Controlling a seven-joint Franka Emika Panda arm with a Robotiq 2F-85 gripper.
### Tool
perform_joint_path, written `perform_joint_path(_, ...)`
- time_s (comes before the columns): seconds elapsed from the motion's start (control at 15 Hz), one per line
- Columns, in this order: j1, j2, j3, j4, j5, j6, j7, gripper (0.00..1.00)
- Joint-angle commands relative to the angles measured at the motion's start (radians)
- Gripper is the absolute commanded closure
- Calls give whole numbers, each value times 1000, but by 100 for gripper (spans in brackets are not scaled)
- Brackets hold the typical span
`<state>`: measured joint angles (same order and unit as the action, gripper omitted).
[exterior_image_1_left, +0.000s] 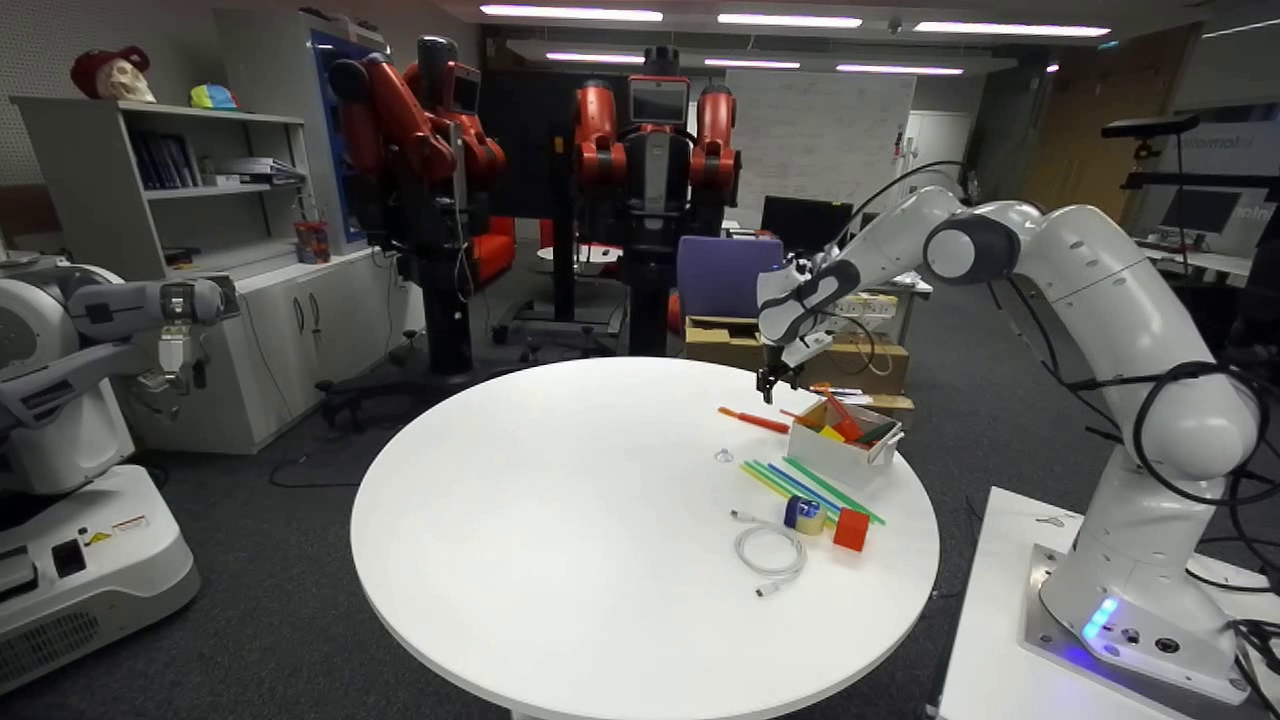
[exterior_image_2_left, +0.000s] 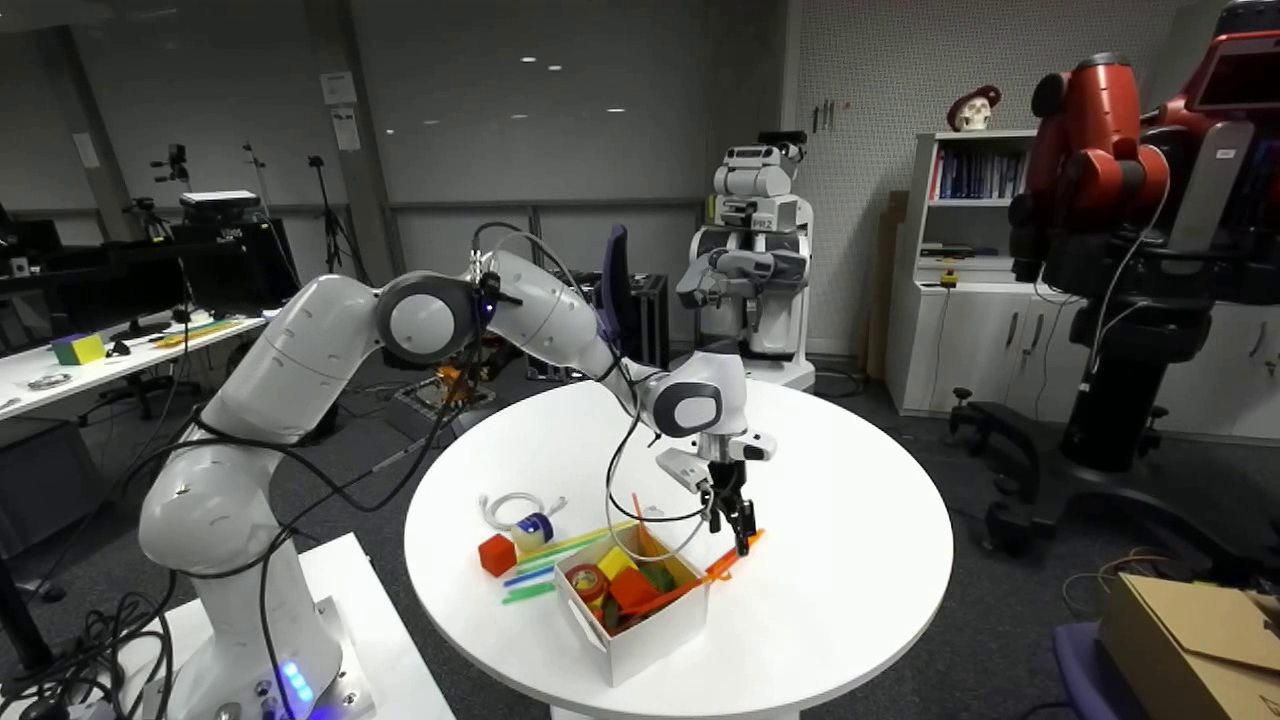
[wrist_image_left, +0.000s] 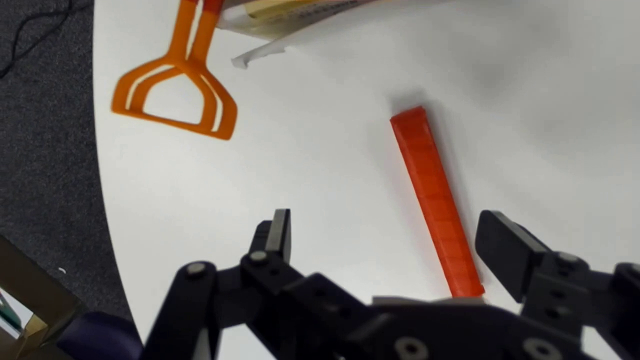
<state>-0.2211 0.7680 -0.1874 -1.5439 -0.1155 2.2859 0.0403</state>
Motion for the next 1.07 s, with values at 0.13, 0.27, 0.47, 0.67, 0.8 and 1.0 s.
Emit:
perform_joint_path(0.13, -34, 119, 35, 138, 42, -44, -59, 0)
perform_joint_path(0.27, -37, 136, 44, 169, 50, -58, -73, 0)
perform_joint_path(0.47, -39, 156, 52, 213, 52, -98, -92, 0)
perform_joint_path(0.67, -37, 173, 51, 239, 41, -139, -113, 0)
perform_joint_path(0.8, -38, 184, 51, 248, 39, -152, -127, 0)
perform_joint_path(1.0, -42, 202, 52, 257, 40, -166, -143, 0)
